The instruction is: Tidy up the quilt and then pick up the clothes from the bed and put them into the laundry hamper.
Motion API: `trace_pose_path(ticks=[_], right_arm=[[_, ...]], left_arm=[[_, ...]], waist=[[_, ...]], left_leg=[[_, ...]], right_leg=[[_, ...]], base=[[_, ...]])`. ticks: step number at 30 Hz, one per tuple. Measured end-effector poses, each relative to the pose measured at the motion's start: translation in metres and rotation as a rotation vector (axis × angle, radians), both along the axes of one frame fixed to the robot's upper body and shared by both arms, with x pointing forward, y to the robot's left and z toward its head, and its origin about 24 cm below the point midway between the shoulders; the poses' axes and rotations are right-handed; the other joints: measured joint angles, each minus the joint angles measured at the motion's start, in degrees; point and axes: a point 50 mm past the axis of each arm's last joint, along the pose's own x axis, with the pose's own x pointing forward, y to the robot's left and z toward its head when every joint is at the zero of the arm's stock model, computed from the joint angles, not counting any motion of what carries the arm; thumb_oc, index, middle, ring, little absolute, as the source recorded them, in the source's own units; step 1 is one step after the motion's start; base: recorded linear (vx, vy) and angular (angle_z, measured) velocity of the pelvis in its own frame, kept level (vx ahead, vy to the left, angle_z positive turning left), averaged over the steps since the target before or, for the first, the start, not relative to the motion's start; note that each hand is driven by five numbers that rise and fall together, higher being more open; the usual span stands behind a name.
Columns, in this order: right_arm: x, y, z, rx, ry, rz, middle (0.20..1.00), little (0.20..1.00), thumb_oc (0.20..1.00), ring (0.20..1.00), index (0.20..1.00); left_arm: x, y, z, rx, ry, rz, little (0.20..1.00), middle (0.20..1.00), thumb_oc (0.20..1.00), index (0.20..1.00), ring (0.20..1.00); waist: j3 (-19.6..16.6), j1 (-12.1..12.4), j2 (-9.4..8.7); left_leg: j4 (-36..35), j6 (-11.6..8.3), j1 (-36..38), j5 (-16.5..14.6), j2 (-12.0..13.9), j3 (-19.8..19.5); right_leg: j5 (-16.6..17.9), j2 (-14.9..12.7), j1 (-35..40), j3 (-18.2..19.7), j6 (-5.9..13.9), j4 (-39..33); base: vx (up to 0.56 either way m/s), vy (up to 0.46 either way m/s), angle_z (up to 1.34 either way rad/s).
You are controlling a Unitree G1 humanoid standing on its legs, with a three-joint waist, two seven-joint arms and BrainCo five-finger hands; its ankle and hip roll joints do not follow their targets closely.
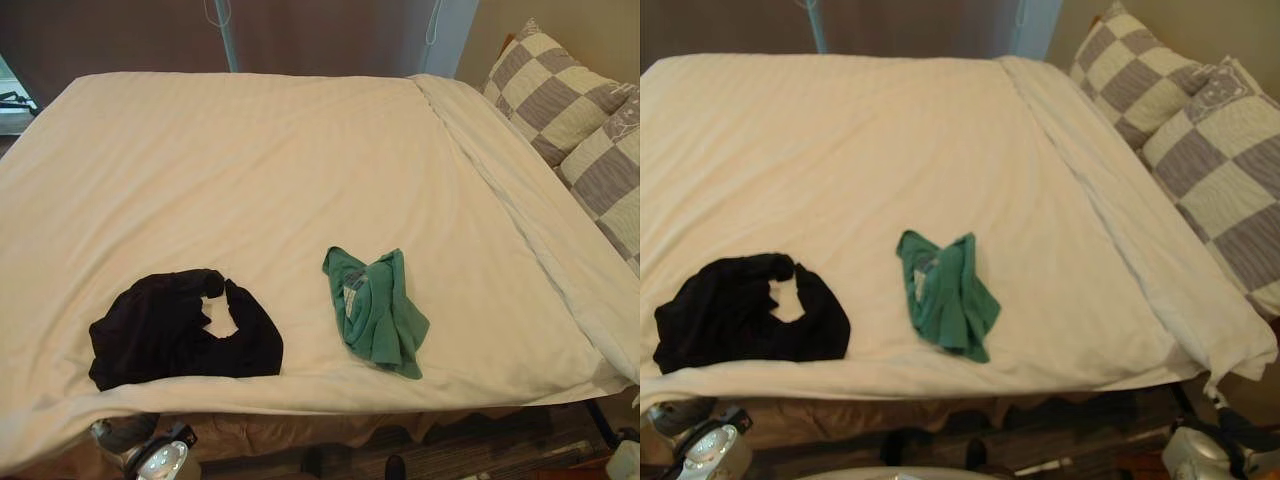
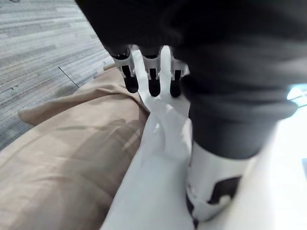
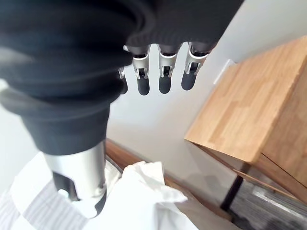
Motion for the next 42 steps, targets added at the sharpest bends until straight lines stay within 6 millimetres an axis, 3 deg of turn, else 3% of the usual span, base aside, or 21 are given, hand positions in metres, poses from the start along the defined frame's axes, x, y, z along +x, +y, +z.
trace_pose_path(ticks=[2, 5, 6, 7, 10, 11, 15, 16, 18, 19, 21, 22, 24, 26, 29, 32, 36, 39, 42], right_arm=[[0.001, -0.002, 0.014, -0.041, -0.045, -0.012, 1.000, 1.000, 1.000, 1.000, 1.000], [0.017, -0.004, 0.035, -0.090, -0.101, 0.008, 1.000, 1.000, 1.000, 1.000, 1.000], [0.029, -0.006, 0.045, -0.109, -0.123, 0.023, 1.000, 1.000, 1.000, 1.000, 1.000], [0.039, -0.007, 0.053, -0.118, -0.144, 0.036, 1.000, 1.000, 1.000, 1.000, 1.000], [0.038, -0.008, 0.059, -0.125, -0.149, 0.043, 1.000, 1.000, 1.000, 1.000, 1.000], [0.040, -0.005, 0.059, -0.118, -0.149, 0.059, 1.000, 1.000, 1.000, 1.000, 1.000], [0.050, 0.006, 0.060, -0.107, -0.155, 0.122, 1.000, 1.000, 1.000, 1.000, 1.000], [0.050, 0.007, 0.059, -0.107, -0.153, 0.126, 1.000, 1.000, 1.000, 1.000, 1.000], [0.050, 0.007, 0.060, -0.106, -0.155, 0.135, 1.000, 1.000, 1.000, 1.000, 1.000], [0.053, 0.009, 0.063, -0.116, -0.169, 0.169, 1.000, 1.000, 1.000, 1.000, 1.000], [0.057, 0.010, 0.070, -0.135, -0.194, 0.204, 1.000, 1.000, 1.000, 1.000, 1.000], [0.068, 0.012, 0.081, -0.156, -0.225, 0.266, 1.000, 1.000, 1.000, 1.000, 1.000], [0.083, 0.011, 0.099, -0.202, -0.252, 0.358, 1.000, 1.000, 1.000, 1.000, 1.000], [0.096, 0.012, 0.119, -0.270, -0.297, 0.426, 1.000, 1.000, 1.000, 1.000, 1.000], [0.117, 0.034, 0.145, -0.331, -0.336, 0.667, 1.000, 1.000, 1.000, 1.000, 1.000], [0.126, 0.053, 0.157, -0.354, -0.359, 0.839, 1.000, 1.000, 1.000, 1.000, 1.000], [0.155, 0.099, 0.167, -0.362, -0.349, 1.142, 1.000, 1.000, 1.000, 1.000, 1.000], [0.173, 0.139, 0.175, -0.354, -0.355, 1.347, 1.000, 1.000, 1.000, 1.000, 1.000], [0.184, 0.161, 0.182, -0.364, -0.352, 1.434, 1.000, 1.000, 1.000, 1.000, 1.000]], left_arm=[[-0.001, -0.005, -0.002, -0.106, -0.035, 0.053, 1.000, 1.000, 1.000, 1.000, 1.000], [-0.022, -0.020, -0.034, -0.395, -0.011, 0.307, 1.000, 1.000, 1.000, 1.000, 1.000], [-0.049, -0.036, -0.068, -0.628, 0.071, 0.515, 1.000, 1.000, 1.000, 1.000, 1.000], [-0.074, -0.049, -0.090, -0.747, 0.142, 0.660, 1.000, 1.000, 1.000, 1.000, 1.000], [-0.102, -0.072, -0.102, -0.853, 0.213, 0.784, 1.000, 1.000, 1.000, 1.000, 1.000], [-0.104, -0.069, -0.101, -0.839, 0.216, 0.815, 1.000, 1.000, 1.000, 1.000, 1.000], [-0.082, -0.032, -0.079, -0.687, 0.056, 0.943, 1.000, 1.000, 1.000, 1.000, 1.000], [-0.064, -0.007, -0.060, -0.587, -0.054, 0.959, 1.000, 1.000, 1.000, 1.000, 1.000], [-0.049, 0.014, -0.040, -0.477, -0.155, 0.962, 1.000, 1.000, 1.000, 1.000, 1.000], [-0.037, 0.037, -0.010, -0.339, -0.245, 0.945, 1.000, 1.000, 1.000, 1.000, 1.000], [-0.026, 0.059, 0.023, -0.169, -0.325, 0.906, 1.000, 1.000, 1.000, 1.000, 1.000], [-0.005, 0.078, 0.066, 0.024, -0.420, 0.833, 1.000, 1.000, 1.000, 1.000, 1.000], [0.015, 0.090, 0.119, 0.264, -0.514, 0.718, 1.000, 1.000, 1.000, 1.000, 1.000], [0.028, 0.090, 0.158, 0.432, -0.607, 0.648, 1.000, 1.000, 1.000, 1.000, 1.000], [0.035, 0.080, 0.172, 0.560, -0.579, 0.582, 1.000, 1.000, 1.000, 1.000, 1.000], [0.034, 0.079, 0.166, 0.589, -0.505, 0.563, 1.000, 1.000, 1.000, 1.000, 1.000], [0.036, 0.074, 0.150, 0.530, -0.429, 0.529, 1.000, 1.000, 1.000, 1.000, 1.000], [0.046, 0.064, 0.139, 0.489, -0.392, 0.437, 1.000, 1.000, 1.000, 1.000, 1.000], [0.051, 0.059, 0.134, 0.514, -0.365, 0.375, 1.000, 1.000, 1.000, 1.000, 1.000]], waist=[[0.04, -0.07, 0.20], [-0.12, -0.14, 0.62], [-0.10, -0.22, 0.90], [-0.13, -0.52, 1.33], [-0.13, 0.34, 1.66], [-0.15, 0.54, 1.98], [-0.73, 0.95, 3.88], [-1.13, 0.82, 4.47], [-1.41, 0.55, 4.66], [-1.48, 0.11, 4.59], [-1.55, -0.28, 4.48], [-1.59, -0.63, 4.53], [-1.57, -0.64, 4.40], [-1.64, -0.64, 4.53], [-1.56, -0.57, 4.32], [-1.30, -0.41, 3.77], [-1.02, 0.15, 2.72], [-0.24, 1.93, 1.53], [0.84, 3.62, 0.53]], left_leg=[[0.00, 0.11, -0.32, -0.07, -0.04, -0.03], [0.07, 0.12, -0.40, -0.05, -0.23, 0.12], [0.17, 0.12, -0.40, -0.09, -0.36, 0.17], [0.29, 0.10, -0.38, -0.05, -0.50, 0.27], [0.30, 0.31, -0.45, 0.15, -0.65, 0.05], [0.30, 0.32, -0.42, 0.13, -0.61, 0.04], [0.30, 0.31, -0.40, 0.11, -0.54, -0.13], [0.30, 0.29, -0.35, 0.10, -0.49, -0.13], [0.30, 0.27, -0.34, 0.10, -0.38, -0.08], [0.29, 0.23, -0.33, 0.14, -0.29, -0.19], [0.29, 0.11, -0.30, 0.24, -0.21, -0.19], [0.29, 0.07, -0.21, 0.31, -0.21, -0.17], [0.18, -0.06, -0.35, 0.33, -0.25, -0.12], [0.11, -0.27, -0.45, 0.24, -0.42, -0.05], [0.30, 0.12, -0.54, 0.52, -0.49, 0.04], [0.31, 0.06, -0.55, 0.49, -0.35, 0.05], [0.31, -0.03, -0.46, 0.42, -0.27, 0.18], [0.31, -0.04, -0.44, 0.43, -0.21, 0.07], [0.32, -0.08, -0.41, 0.43, -0.22, -0.02]], right_leg=[[0.01, -0.04, -0.63, 0.02, 0.02, 0.00], [0.05, -0.17, -0.83, 0.38, 0.09, 0.00], [0.02, -0.29, -0.95, 0.43, 0.07, -0.01], [0.01, -0.45, -0.95, 0.55, 0.08, -0.01], [-0.14, -0.57, -1.02, 0.38, -0.16, -0.02], [-0.17, -0.53, -0.97, 0.38, -0.21, -0.02], [-0.17, -0.46, -0.82, 0.28, -0.21, 0.00], [-0.17, -0.36, -0.80, 0.30, -0.21, 0.03], [-0.17, -0.30, -0.60, 0.40, -0.21, -0.02], [-0.16, -0.19, -0.55, 0.33, -0.21, -0.01], [-0.16, -0.10, -0.52, 0.33, -0.22, -0.01], [-0.14, -0.11, -0.42, 0.34, -0.22, -0.01], [-0.06, -0.18, -0.55, 0.36, -0.10, 0.02], [0.03, -0.36, -0.70, 0.44, 0.02, -0.01], [0.07, -0.43, -1.08, 0.44, 0.02, -0.02], [0.22, -0.26, -1.15, 0.43, -0.29, -0.02], [0.22, -0.20, -0.94, 0.34, -0.32, -0.02], [0.21, -0.14, -0.93, 0.26, -0.32, -0.03], [0.21, -0.17, -0.94, 0.12, -0.32, -0.03]], base=[[-0.04, 0.005, -0.01], [-0.02, 0.035, -0.05], [0.01, 0.063, -0.03], [0.01, 0.054, -0.03], [0.03, 0.011, 0.05], [0.08, 0.012, 0.07], [0.06, -0.001, 0.01], [0.08, -0.005, -0.02], [0.06, -0.007, -0.02], [0.05, 0.001, 0.00], [0.05, 0.033, 0.00], [0.02, 0.043, -0.01], [0.01, 0.044, 0.00], [-0.02, 0.052, 0.00], [-0.01, 0.044, -0.02], [0.04, 0.053, -0.01], [0.03, 0.061, -0.02], [0.05, 0.064, 0.02], [0.03, 0.046, 0.02]])
